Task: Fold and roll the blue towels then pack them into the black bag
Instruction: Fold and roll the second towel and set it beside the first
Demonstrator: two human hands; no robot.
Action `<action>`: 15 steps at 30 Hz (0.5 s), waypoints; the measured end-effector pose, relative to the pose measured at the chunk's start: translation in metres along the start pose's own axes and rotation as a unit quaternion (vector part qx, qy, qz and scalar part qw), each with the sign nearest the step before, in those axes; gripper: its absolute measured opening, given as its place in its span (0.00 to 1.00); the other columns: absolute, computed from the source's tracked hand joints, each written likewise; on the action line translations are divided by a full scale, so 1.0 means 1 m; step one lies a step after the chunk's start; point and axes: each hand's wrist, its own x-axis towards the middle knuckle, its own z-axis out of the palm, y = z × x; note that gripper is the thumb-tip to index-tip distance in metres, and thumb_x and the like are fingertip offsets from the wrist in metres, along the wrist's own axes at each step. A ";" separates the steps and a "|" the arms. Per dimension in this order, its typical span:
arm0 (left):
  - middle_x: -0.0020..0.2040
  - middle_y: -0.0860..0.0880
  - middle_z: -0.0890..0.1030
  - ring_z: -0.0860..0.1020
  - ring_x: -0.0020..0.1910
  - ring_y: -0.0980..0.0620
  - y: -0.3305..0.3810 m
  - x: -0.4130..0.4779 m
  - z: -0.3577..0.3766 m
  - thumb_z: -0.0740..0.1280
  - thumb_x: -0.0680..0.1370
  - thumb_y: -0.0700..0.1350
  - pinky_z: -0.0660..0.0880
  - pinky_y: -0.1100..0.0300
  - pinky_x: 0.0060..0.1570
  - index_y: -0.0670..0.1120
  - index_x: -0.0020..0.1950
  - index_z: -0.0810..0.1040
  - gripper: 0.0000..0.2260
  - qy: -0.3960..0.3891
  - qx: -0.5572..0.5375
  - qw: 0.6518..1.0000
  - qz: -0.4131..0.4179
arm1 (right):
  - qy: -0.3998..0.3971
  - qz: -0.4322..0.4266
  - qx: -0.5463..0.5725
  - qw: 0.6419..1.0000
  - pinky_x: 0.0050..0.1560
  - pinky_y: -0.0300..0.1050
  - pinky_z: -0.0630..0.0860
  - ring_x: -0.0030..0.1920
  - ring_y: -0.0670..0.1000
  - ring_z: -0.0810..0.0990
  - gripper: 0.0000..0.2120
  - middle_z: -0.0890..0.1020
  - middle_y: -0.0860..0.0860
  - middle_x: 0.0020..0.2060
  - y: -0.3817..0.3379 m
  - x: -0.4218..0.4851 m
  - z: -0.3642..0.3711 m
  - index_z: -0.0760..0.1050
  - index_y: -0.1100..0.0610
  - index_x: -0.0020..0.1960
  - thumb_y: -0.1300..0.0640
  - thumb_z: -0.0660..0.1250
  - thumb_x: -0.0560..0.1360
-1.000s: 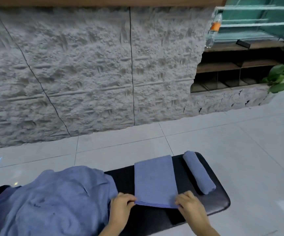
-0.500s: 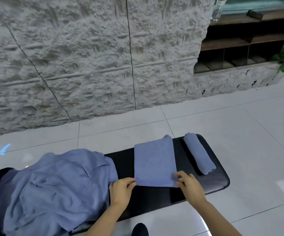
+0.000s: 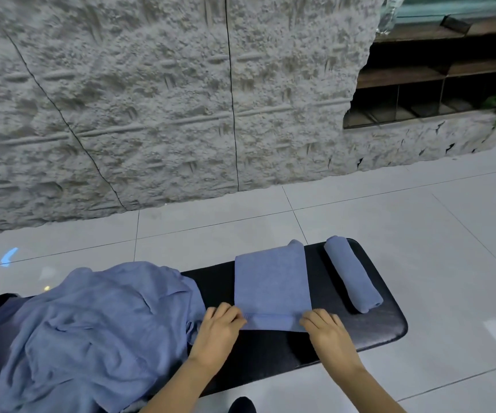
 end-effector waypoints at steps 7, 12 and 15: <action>0.44 0.58 0.78 0.69 0.45 0.57 -0.006 0.005 -0.006 0.80 0.57 0.39 0.61 0.63 0.47 0.53 0.45 0.80 0.20 -0.056 0.025 0.996 0.058 | -0.017 0.024 0.002 1.000 0.41 0.39 0.74 0.41 0.48 0.79 0.27 0.81 0.46 0.39 0.001 0.005 -0.002 0.80 0.53 0.41 0.67 0.82 0.45; 0.40 0.61 0.78 0.71 0.40 0.60 0.005 0.010 -0.025 0.79 0.62 0.41 0.62 0.65 0.45 0.55 0.45 0.81 0.16 -0.081 -0.067 0.993 -0.054 | -0.025 0.124 0.077 0.989 0.28 0.39 0.71 0.31 0.50 0.73 0.19 0.71 0.44 0.31 -0.011 0.015 -0.020 0.77 0.53 0.42 0.66 0.80 0.57; 0.47 0.57 0.73 0.70 0.49 0.57 0.008 0.008 -0.028 0.64 0.78 0.47 0.64 0.65 0.55 0.58 0.57 0.76 0.09 -0.088 -0.138 0.977 -0.136 | -0.076 0.203 0.130 0.968 0.38 0.39 0.71 0.39 0.50 0.72 0.09 0.72 0.47 0.41 -0.005 0.012 -0.025 0.67 0.50 0.51 0.57 0.65 0.75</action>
